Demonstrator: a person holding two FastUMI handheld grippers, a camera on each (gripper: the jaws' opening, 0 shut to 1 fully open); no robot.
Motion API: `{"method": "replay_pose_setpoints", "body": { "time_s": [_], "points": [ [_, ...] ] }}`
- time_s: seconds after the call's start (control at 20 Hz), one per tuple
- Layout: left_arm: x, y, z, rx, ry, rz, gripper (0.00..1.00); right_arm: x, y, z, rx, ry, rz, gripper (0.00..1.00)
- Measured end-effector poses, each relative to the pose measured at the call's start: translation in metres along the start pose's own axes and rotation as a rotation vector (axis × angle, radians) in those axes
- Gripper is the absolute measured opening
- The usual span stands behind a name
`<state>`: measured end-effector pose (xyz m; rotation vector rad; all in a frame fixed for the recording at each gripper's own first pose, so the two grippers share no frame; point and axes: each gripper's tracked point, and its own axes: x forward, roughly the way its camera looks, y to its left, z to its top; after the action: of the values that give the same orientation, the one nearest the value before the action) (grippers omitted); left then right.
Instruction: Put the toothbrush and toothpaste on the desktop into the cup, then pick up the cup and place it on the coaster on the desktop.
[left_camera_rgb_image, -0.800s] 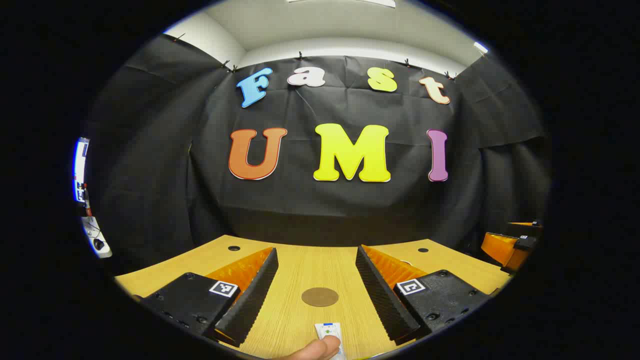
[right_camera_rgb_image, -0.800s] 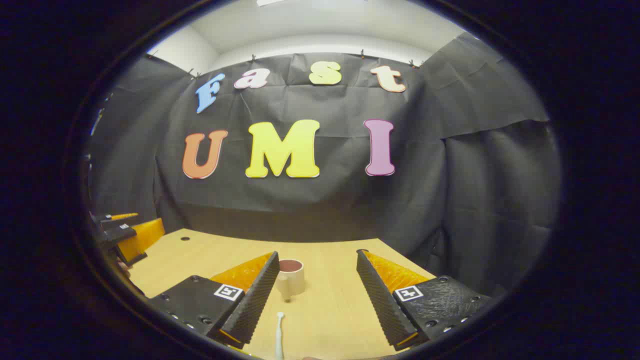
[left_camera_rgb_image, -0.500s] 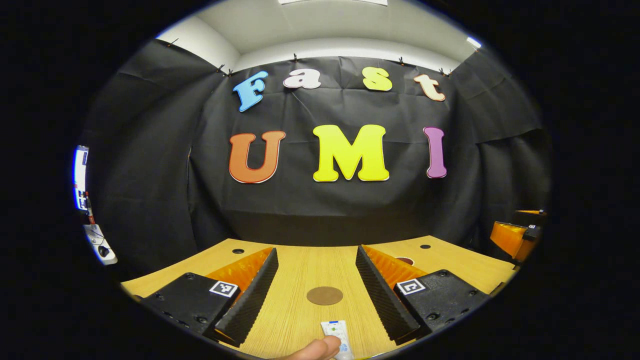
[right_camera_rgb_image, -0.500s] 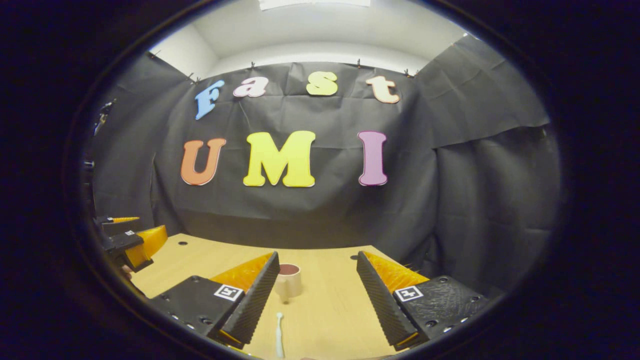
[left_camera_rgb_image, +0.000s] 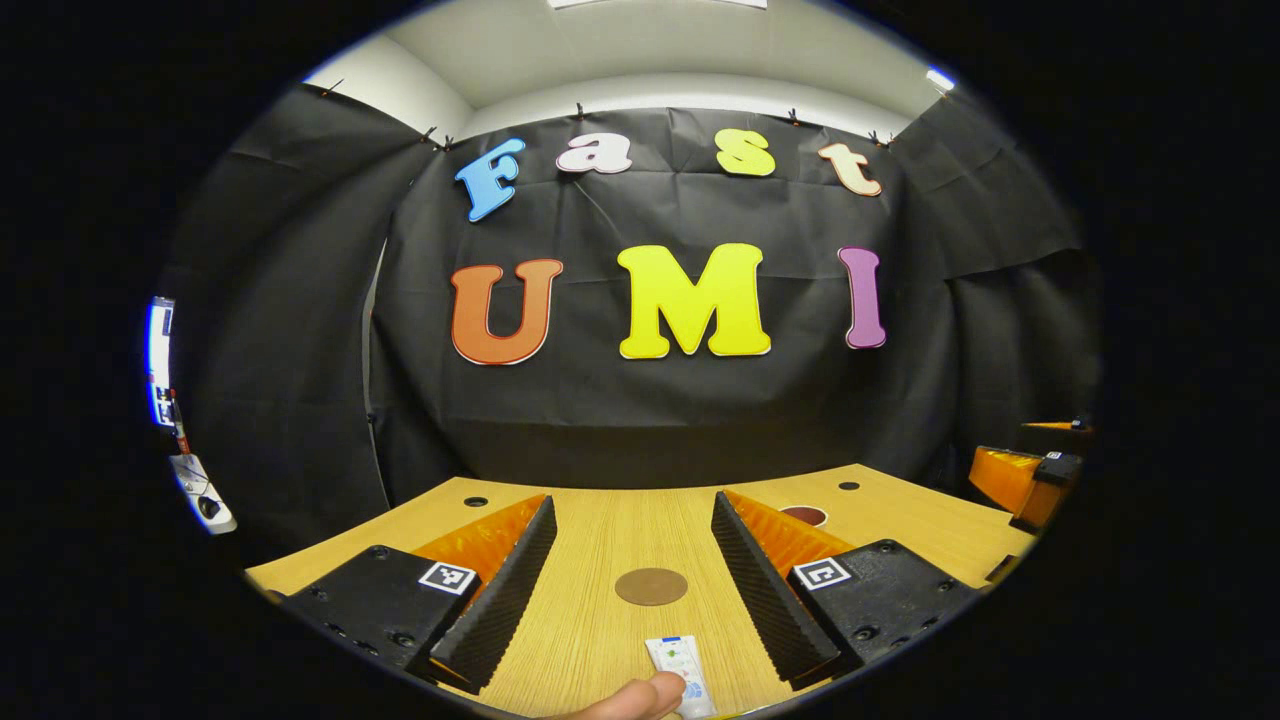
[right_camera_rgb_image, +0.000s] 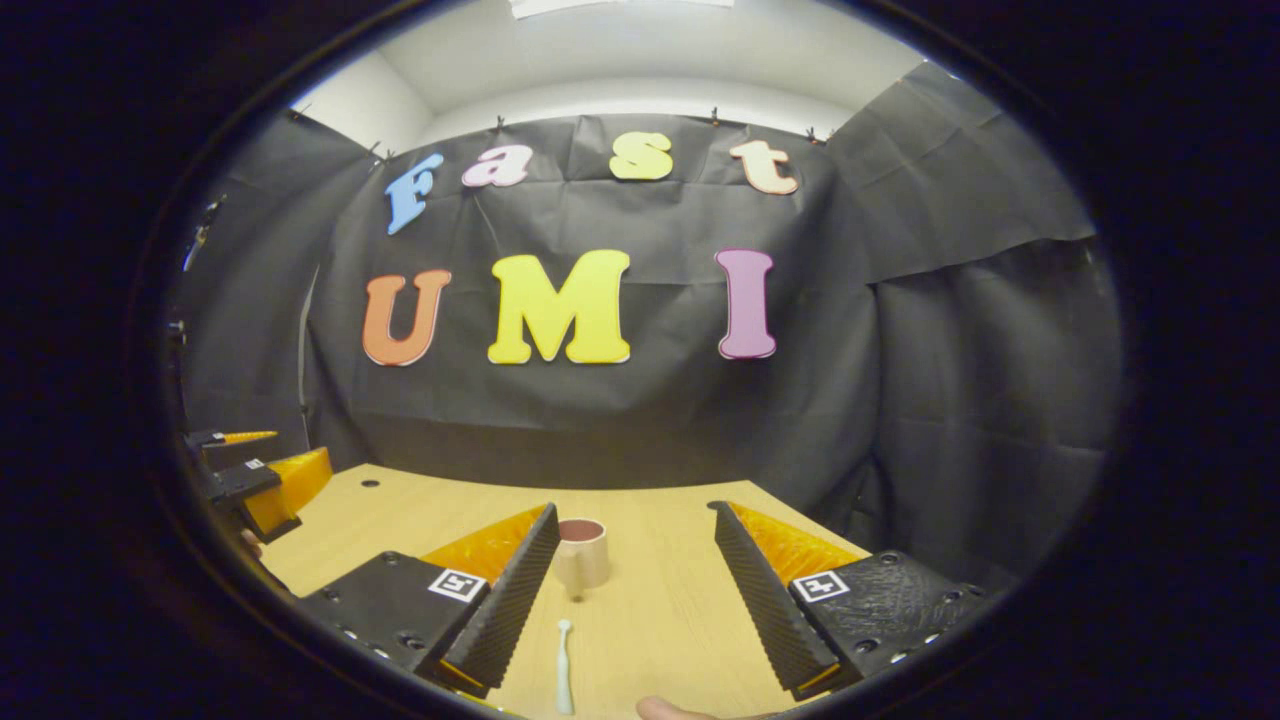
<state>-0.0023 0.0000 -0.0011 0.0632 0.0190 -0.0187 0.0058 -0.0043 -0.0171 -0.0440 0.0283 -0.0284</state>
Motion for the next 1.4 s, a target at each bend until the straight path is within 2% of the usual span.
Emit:
{"method": "replay_pose_setpoints", "body": {
  "time_s": [0.1, 0.4, 0.55, 0.6, 0.8, 0.85, 0.9, 0.95, 1.0, 1.15, 1.2, 1.35, 1.4],
  "points": [
    [0.0, 0.002, -0.001, 0.014, 0.0, 0.003, 0.99, 0.007, 0.003, -0.007, -0.01, 0.028, -0.01, 0.95],
    [0.004, 0.005, -0.017, 0.013, 0.013, 0.011, 0.99, 0.023, 0.028, -0.059, -0.05, 0.141, 0.043, 0.96],
    [0.001, 0.008, -0.033, 0.014, 0.044, 0.01, 0.99, 0.032, 0.04, -0.101, -0.052, 0.243, 0.077, 0.95],
    [0.0, 0.007, -0.037, 0.015, 0.055, 0.008, 0.99, 0.034, 0.046, -0.114, -0.042, 0.279, 0.093, 0.99],
    [-0.001, 0.01, -0.044, 0.015, 0.072, -0.002, 0.99, 0.039, 0.065, -0.162, -0.064, 0.429, 0.135, 0.92],
    [-0.001, 0.009, -0.044, 0.013, 0.076, -0.004, 0.99, 0.037, 0.069, -0.171, -0.069, 0.462, 0.148, 0.82],
    [-0.001, 0.009, -0.047, 0.009, 0.084, -0.007, 0.99, 0.036, 0.072, -0.18, -0.066, 0.498, 0.147, 0.83],
    [-0.003, 0.011, -0.051, 0.006, 0.093, -0.009, 0.99, 0.033, 0.075, -0.185, -0.048, 0.519, 0.144, 0.77],
    [-0.004, 0.014, -0.056, 0.003, 0.105, -0.009, 0.99, 0.034, 0.079, -0.188, -0.021, 0.524, 0.142, 0.76],
    [-0.012, 0.015, -0.069, -0.015, 0.143, -0.015, 0.99, 0.038, 0.078, -0.205, -0.004, 0.586, 0.123, 0.51],
    [-0.013, 0.012, -0.074, -0.021, 0.155, -0.016, 0.99, 0.039, 0.077, -0.21, -0.003, 0.606, 0.127, 0.47],
    [-0.012, 0.005, -0.086, -0.029, 0.183, -0.02, 0.99, 0.036, 0.082, -0.219, 0.011, 0.631, 0.148, 0.46],
    [-0.012, 0.003, -0.091, -0.029, 0.198, -0.026, 0.99, 0.038, 0.077, -0.218, 0.01, 0.645, 0.129, 0.46]
  ]
}}
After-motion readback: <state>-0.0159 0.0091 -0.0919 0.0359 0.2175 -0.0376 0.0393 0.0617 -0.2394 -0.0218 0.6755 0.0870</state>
